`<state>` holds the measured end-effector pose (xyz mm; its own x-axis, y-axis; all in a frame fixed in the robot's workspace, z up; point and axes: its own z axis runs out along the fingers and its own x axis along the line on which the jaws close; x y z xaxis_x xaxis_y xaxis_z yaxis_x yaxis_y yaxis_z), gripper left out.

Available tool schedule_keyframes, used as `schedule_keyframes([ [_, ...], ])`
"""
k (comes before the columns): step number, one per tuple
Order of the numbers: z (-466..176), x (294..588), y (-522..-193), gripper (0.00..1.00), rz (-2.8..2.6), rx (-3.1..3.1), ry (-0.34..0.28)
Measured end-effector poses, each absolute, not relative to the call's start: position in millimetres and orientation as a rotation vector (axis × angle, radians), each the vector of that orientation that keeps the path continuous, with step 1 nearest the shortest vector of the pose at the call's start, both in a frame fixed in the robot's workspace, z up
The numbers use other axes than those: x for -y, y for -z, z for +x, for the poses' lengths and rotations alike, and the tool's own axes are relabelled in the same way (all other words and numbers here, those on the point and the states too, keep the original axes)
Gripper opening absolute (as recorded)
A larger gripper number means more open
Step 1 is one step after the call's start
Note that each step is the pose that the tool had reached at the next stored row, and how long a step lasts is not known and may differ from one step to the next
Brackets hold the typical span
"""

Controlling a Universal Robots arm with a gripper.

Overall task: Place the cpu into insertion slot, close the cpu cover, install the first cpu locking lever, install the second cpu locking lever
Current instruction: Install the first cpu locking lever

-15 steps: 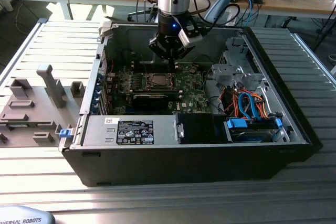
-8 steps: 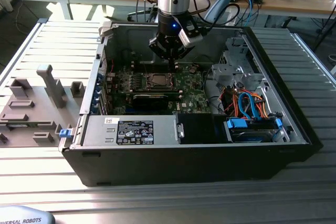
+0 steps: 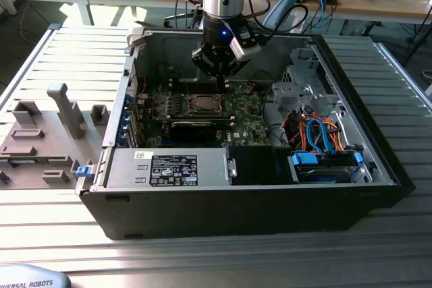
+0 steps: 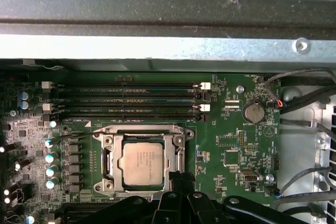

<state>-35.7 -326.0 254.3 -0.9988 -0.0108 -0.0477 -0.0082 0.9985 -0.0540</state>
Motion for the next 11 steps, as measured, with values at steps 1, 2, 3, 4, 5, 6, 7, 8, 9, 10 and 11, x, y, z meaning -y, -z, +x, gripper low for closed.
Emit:
schedule_keyframes([
  [1, -35.7, 326.0, -254.3, 0.11, -0.016, -3.092, 0.083],
  [2, -35.7, 326.0, -254.3, 0.11, -0.017, -3.092, 0.083],
  [3, -35.7, 326.0, -254.3, 0.11, -0.019, -3.092, 0.083],
  [4, -35.7, 326.0, -254.3, 0.11, -0.02, -3.092, 0.083],
  [5, -35.8, 326.0, -254.3, 0.11, -0.022, -3.092, 0.083],
  [6, -35.7, 326.0, -254.3, 0.11, -0.023, -3.092, 0.083],
  [7, -35.7, 326.0, -254.3, 0.11, -0.024, -3.092, 0.083],
  [8, -35.7, 326.0, -254.3, 0.11, -0.025, -3.092, 0.083],
  [9, -35.8, 326.0, -254.3, 0.11, -0.026, -3.092, 0.083],
  [10, -35.8, 326.0, -254.3, 0.11, -0.028, -3.092, 0.083],
  [11, -35.7, 326.0, -254.3, 0.11, -0.03, -3.092, 0.083],
])
